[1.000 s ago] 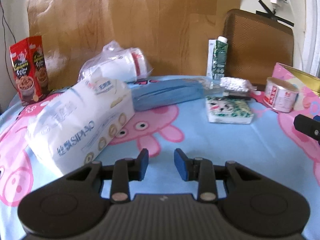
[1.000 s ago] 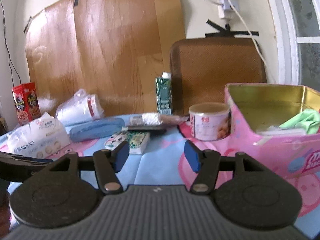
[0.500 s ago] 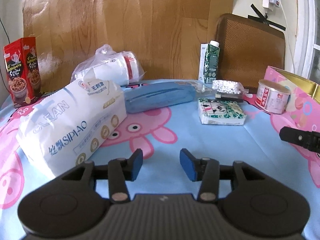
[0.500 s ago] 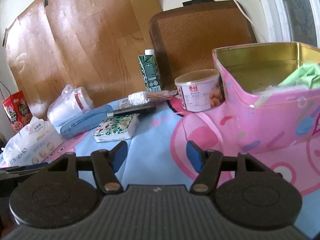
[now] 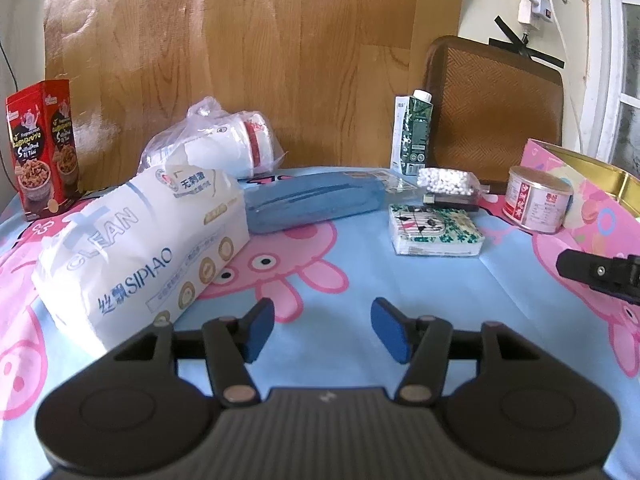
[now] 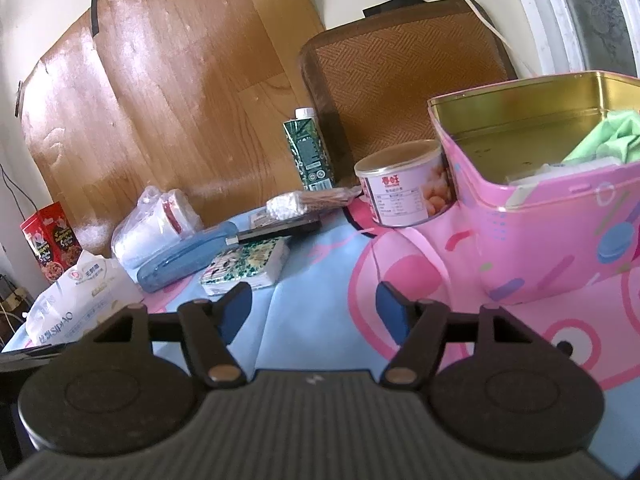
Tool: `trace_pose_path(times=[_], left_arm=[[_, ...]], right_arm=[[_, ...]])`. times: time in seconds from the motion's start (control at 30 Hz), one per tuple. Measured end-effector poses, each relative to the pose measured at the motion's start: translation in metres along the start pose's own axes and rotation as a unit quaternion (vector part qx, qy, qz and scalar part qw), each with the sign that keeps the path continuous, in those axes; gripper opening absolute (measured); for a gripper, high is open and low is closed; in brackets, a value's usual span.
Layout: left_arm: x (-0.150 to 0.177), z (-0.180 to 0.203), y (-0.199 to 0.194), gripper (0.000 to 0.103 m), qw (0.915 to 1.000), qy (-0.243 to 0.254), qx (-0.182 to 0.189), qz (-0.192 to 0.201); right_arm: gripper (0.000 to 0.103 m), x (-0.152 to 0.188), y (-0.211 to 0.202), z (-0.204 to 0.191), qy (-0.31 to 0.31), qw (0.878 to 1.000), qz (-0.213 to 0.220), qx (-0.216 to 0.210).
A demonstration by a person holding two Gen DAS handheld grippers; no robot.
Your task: Organize soft objects
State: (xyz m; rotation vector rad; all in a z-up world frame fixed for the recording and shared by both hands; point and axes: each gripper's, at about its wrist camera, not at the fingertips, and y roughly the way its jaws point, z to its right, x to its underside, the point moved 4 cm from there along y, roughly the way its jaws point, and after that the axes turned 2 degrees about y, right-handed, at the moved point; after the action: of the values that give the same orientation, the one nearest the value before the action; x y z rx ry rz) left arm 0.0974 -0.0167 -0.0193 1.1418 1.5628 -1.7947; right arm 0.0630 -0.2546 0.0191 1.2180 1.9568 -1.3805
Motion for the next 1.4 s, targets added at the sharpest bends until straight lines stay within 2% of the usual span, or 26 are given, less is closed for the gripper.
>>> trace_pose_path(times=[0.17, 0.27, 0.37, 0.47, 0.57, 0.6, 0.63, 0.67, 0.7, 0.77, 0.87, 0.93, 1.03, 1.17, 1.27, 1.3, 1.37, 1.4], left_arm=[[0.000, -0.002, 0.000, 0.055, 1.0000, -0.008, 0.004, 0.000], [0.000, -0.004, 0.000, 0.055, 0.9999, -0.015, 0.005, 0.001], [0.000, -0.004, -0.002, 0.056, 0.9999, -0.016, 0.005, 0.005], [-0.001, -0.004, -0.003, 0.056, 0.9998, -0.017, 0.006, 0.008], [-0.001, -0.006, -0.002, 0.056, 0.9997, -0.024, 0.008, 0.008], [-0.001, -0.007, -0.002, 0.056, 0.9996, -0.026, 0.009, 0.008], [-0.001, -0.007, -0.002, 0.056, 0.9995, -0.028, 0.009, 0.008], [-0.001, -0.008, -0.002, 0.056, 0.9995, -0.030, 0.010, 0.007], [-0.001, -0.008, -0.002, 0.056, 0.9994, -0.031, 0.010, 0.007], [-0.002, -0.009, -0.002, 0.056, 0.9994, -0.033, 0.013, 0.007], [-0.002, -0.009, -0.001, 0.056, 0.9993, -0.034, 0.015, 0.006], [-0.002, -0.010, -0.001, 0.057, 0.9992, -0.036, 0.016, 0.007], [-0.002, -0.011, -0.001, 0.058, 0.9989, -0.043, 0.017, 0.006], [-0.001, -0.013, -0.001, 0.059, 0.9985, -0.049, 0.022, 0.003], [-0.001, -0.012, 0.001, 0.059, 0.9984, -0.049, 0.028, -0.005], [-0.001, -0.012, 0.002, 0.059, 0.9982, -0.048, 0.033, -0.010], [0.000, -0.010, 0.004, 0.059, 0.9979, -0.045, 0.041, -0.019], [0.000, -0.009, 0.003, 0.059, 0.9981, -0.043, 0.041, -0.019]], right_arm=[[0.070, -0.001, 0.009, -0.007, -0.025, 1.000, -0.017, -0.005], [0.070, -0.015, 0.023, -0.020, -0.069, 0.998, 0.001, -0.003], [0.068, -0.042, 0.054, -0.040, -0.106, 0.994, 0.016, -0.004], [0.065, -0.062, 0.103, -0.054, -0.141, 0.990, -0.020, 0.008], [0.061, -0.070, 0.151, -0.058, -0.181, 0.980, -0.070, 0.041], [0.055, -0.069, 0.163, -0.059, -0.194, 0.976, -0.085, 0.050], [0.045, -0.067, 0.172, -0.058, -0.206, 0.972, -0.100, 0.056], [0.043, -0.066, 0.177, -0.058, -0.218, 0.969, -0.103, 0.061], [0.036, -0.064, 0.177, -0.059, -0.232, 0.966, -0.098, 0.065], [0.031, -0.061, 0.166, -0.060, -0.247, 0.963, -0.091, 0.064], [0.029, -0.060, 0.140, -0.062, -0.246, 0.966, -0.062, 0.047], [0.029, -0.059, 0.114, -0.066, -0.255, 0.966, -0.032, 0.037], [0.029, -0.050, 0.060, -0.066, -0.250, 0.968, -0.006, -0.007], [0.030, -0.013, -0.002, -0.062, -0.273, 0.960, -0.018, -0.052], [0.031, 0.017, -0.032, -0.060, -0.298, 0.952, -0.038, -0.066], [0.033, 0.025, -0.038, -0.060, -0.303, 0.950, -0.041, -0.065], [0.046, 0.037, -0.047, -0.058, -0.315, 0.947, -0.039, -0.052], [0.059, 0.041, -0.050, -0.056, -0.319, 0.946, -0.034, -0.046]])
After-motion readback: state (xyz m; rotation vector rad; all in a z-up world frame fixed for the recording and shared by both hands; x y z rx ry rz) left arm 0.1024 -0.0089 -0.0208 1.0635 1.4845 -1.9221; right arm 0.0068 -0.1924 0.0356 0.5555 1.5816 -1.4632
